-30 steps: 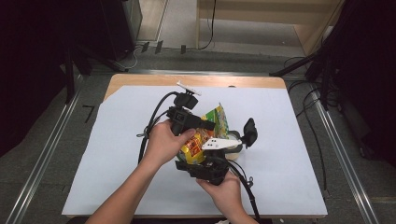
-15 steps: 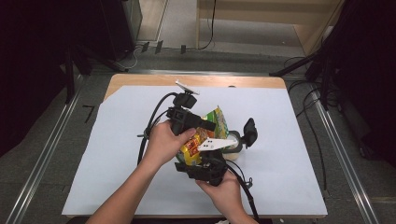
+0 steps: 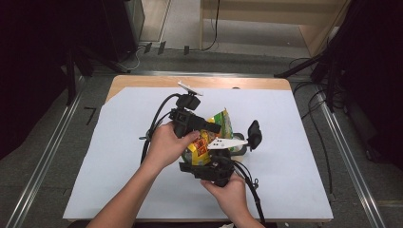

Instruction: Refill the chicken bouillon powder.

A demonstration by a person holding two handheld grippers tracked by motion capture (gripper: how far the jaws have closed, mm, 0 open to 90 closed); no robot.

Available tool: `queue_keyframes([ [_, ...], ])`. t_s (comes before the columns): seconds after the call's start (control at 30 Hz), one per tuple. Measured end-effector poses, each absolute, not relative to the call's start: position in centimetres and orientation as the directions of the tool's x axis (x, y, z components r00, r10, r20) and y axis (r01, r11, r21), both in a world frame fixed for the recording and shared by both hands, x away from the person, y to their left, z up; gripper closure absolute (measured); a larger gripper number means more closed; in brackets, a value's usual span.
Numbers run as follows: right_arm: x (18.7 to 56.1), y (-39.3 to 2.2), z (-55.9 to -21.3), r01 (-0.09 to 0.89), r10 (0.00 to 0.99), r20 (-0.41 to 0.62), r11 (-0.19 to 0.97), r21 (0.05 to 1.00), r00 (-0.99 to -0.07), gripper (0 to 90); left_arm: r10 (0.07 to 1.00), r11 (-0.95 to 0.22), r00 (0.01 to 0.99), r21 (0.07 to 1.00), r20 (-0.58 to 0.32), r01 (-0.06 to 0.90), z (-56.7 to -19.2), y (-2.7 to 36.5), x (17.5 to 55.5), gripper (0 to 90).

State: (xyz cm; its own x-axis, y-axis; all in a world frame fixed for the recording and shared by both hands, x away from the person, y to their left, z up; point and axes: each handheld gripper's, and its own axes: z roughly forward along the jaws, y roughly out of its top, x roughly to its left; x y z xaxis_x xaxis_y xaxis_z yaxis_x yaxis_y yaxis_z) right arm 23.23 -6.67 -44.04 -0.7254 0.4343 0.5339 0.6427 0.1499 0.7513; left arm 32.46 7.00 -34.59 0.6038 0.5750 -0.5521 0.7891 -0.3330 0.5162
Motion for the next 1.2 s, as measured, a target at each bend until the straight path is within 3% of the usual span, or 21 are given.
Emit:
queue_keyframes([
  [0.27,23.11,-6.35,-43.93,0.602,0.452,0.477,0.186,0.776,-0.754,63.7,0.577,-0.335,0.619,0.536,-0.533,0.775,-34.48,7.15,32.37,83.9],
  [0.4,22.92,-6.04,-43.89,0.58,0.469,0.437,0.219,0.784,-0.767,66.6,0.578,-0.338,0.615,0.529,-0.537,0.779,-34.57,7.26,32.49,84.4],
  [1.2,23.27,-6.38,-43.8,0.609,0.442,0.486,0.194,0.769,-0.754,69.5,0.568,-0.334,0.614,0.529,-0.547,0.78,-34.53,7.33,32.61,79.2],
])
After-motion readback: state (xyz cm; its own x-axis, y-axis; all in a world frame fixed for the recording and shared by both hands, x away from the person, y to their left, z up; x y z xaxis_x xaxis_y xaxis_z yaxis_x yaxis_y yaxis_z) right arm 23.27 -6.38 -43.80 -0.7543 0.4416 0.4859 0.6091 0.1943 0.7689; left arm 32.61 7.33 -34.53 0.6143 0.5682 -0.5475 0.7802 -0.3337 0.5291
